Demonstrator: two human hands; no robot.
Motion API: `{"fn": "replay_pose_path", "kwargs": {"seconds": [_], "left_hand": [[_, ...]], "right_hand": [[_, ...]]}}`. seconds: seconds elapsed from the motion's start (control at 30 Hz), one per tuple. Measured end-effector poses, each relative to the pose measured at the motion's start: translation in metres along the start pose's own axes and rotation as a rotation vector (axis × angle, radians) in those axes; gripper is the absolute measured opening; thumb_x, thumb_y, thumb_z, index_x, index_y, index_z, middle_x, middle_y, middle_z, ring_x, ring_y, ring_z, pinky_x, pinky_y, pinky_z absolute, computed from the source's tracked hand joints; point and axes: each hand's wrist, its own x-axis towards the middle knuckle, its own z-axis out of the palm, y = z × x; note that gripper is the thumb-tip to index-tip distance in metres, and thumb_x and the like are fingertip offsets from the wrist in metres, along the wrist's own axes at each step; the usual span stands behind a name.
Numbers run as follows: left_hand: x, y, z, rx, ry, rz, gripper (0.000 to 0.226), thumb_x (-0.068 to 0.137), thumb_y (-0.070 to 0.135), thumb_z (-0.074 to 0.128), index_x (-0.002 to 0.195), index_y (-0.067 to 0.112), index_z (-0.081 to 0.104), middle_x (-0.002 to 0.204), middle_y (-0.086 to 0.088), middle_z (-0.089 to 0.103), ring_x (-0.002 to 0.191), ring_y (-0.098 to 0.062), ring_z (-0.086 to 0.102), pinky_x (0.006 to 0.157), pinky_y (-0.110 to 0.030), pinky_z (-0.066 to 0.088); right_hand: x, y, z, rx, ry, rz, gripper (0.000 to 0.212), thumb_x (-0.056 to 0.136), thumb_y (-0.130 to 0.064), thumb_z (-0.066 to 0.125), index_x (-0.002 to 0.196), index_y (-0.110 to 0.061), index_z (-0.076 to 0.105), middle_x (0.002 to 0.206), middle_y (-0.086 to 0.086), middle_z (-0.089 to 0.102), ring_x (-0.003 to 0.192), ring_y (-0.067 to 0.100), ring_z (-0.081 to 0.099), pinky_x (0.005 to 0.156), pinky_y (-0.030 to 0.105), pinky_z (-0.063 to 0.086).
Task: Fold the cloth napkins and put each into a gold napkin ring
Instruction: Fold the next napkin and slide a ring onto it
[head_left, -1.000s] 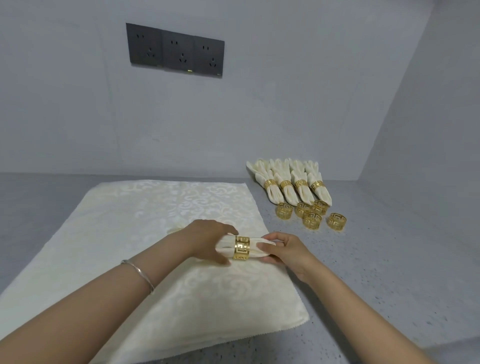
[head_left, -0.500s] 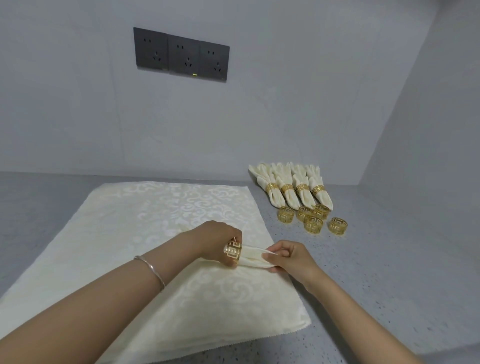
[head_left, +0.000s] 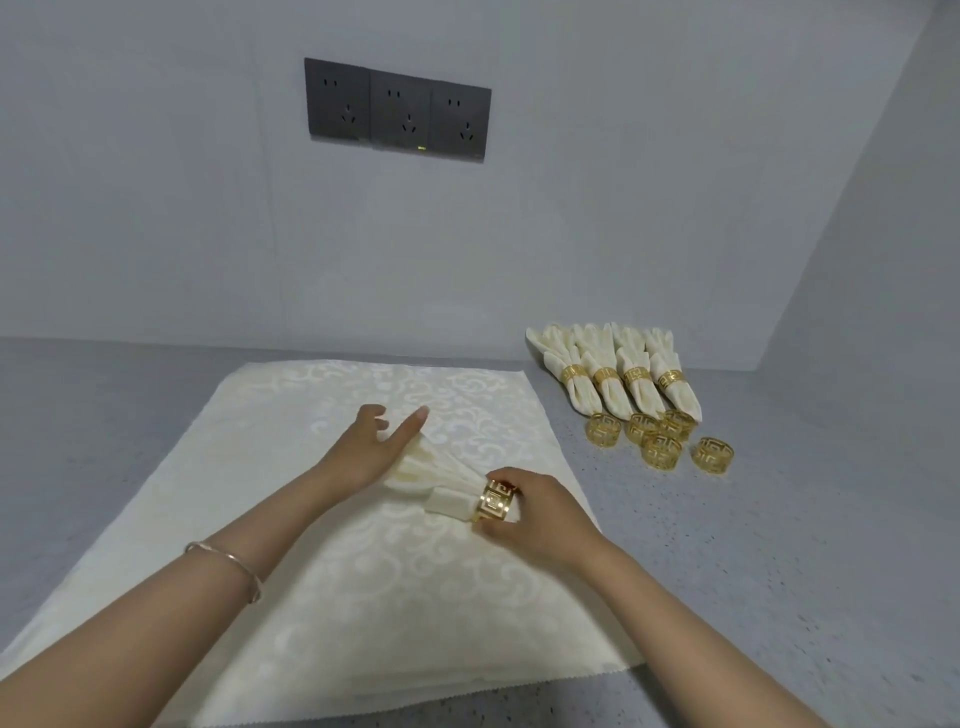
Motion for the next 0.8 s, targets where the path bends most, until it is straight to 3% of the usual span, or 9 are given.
{"fn": "replay_pose_path", "kwargs": {"seconds": [0.07,0.13,0.23,0.3,0.5,0.8], "left_hand": [[-0.002,-0.003,0.006,-0.19,-0.009,-0.081,0.099,0.071,0.078,0.054,0.145,0.019,0.026,0.14,-0.003,0.046,0.115,-0.02,0.055,0.097,-0.03,0.044],[-0.007,0.003,0.018,-0.384,-0.093,-0.08,0.093,0.073,0.066,0.063,0.146,0.026,0.022,0.135,-0.002,0.05,0.101,-0.018,0.064,0.088,-0.031,0.052],[-0.011,0.017,0.042,-0.695,-0.223,0.008,0.087,0.067,0.046,0.075,0.141,0.036,0.029,0.131,0.001,0.055,0.097,-0.018,0.069,0.078,-0.028,0.056],[-0.007,0.023,0.055,-0.807,-0.207,0.068,0.081,0.069,0.034,0.079,0.138,0.036,0.037,0.131,-0.001,0.057,0.1,-0.016,0.069,0.074,-0.027,0.057],[0.002,0.048,0.069,-0.782,-0.265,0.089,0.048,0.082,0.03,0.073,0.126,0.028,0.052,0.117,-0.003,0.067,0.099,-0.018,0.069,0.07,-0.026,0.056],[0.02,0.082,0.104,-0.737,-0.323,0.115,0.04,0.083,0.032,0.072,0.118,0.017,0.059,0.113,-0.006,0.069,0.099,-0.018,0.069,0.077,-0.03,0.058]], "right_hand": [[0.003,-0.004,0.003,0.093,0.081,0.024,0.033,0.072,-0.036,0.077,0.099,-0.027,0.06,0.088,-0.013,0.064,0.081,0.003,0.058,0.075,0.024,0.048],[0.005,-0.012,0.004,0.192,0.2,0.049,0.038,0.071,-0.033,0.08,0.099,-0.026,0.055,0.087,-0.014,0.061,0.081,0.002,0.056,0.07,0.015,0.042],[0.006,-0.024,0.005,0.254,0.295,0.082,0.045,0.071,-0.035,0.08,0.098,-0.02,0.049,0.086,-0.011,0.058,0.079,0.003,0.055,0.067,0.018,0.042],[0.004,-0.028,0.002,0.278,0.316,0.128,0.049,0.071,-0.04,0.08,0.098,-0.019,0.044,0.086,-0.01,0.056,0.077,0.004,0.055,0.066,0.02,0.042],[-0.007,-0.019,-0.013,0.229,0.348,0.152,0.052,0.071,-0.041,0.079,0.098,-0.02,0.04,0.085,-0.01,0.053,0.074,0.003,0.054,0.061,0.018,0.04],[-0.013,0.008,-0.043,0.298,0.458,0.2,0.042,0.073,-0.034,0.079,0.094,-0.027,0.043,0.089,-0.008,0.058,0.076,0.003,0.057,0.065,0.023,0.046]]}}
